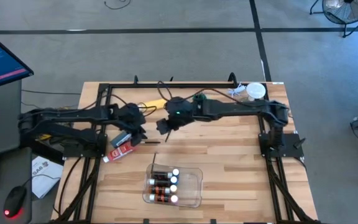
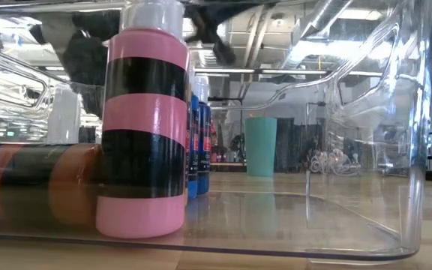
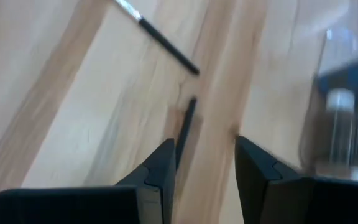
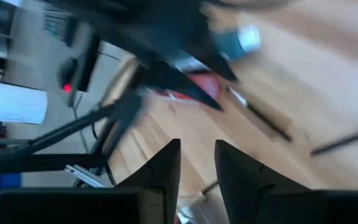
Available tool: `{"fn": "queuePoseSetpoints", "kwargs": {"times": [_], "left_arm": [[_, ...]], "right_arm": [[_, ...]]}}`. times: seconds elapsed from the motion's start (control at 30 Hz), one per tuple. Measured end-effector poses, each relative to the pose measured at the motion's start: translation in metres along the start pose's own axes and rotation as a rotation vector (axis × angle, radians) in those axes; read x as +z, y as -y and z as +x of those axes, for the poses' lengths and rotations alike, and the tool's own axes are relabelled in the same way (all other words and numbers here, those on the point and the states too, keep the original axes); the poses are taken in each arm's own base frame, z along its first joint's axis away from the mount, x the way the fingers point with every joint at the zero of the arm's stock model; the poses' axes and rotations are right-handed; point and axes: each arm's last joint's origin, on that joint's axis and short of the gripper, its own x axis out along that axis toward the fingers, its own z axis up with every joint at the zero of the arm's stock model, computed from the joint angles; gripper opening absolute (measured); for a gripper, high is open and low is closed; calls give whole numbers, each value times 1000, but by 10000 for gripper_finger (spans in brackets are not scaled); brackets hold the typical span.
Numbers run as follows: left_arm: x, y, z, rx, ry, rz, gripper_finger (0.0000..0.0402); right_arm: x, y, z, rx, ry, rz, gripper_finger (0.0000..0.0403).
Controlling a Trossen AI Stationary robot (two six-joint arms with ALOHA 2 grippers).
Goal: Pick & Place Paint Supplies
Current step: Adjust the paint brushes on the table
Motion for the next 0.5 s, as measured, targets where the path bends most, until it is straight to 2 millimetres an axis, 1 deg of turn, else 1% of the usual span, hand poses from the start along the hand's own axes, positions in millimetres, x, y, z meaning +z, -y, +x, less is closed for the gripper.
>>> {"fn": "queuePoseSetpoints", "kwargs": {"times": [0.1, 0.17, 0.3, 0.4, 0.5], "left_arm": [[10, 0, 15, -11, 49, -48, 92], [16, 2, 28, -3, 73, -38, 92], [35, 5, 52, 69, 66, -25, 92], [53, 8, 71, 75, 42, -22, 92], [73, 12, 86, 118, 46, -13, 92]], "right_arm": [[-7, -23, -31, -1, 121, -46, 89], [-12, -37, -50, 3, 220, -65, 83], [-22, -57, -87, -15, 380, -108, 70], [-26, -66, -107, -9, 443, -124, 64], [-29, -70, -118, -1, 469, -125, 62]]}}
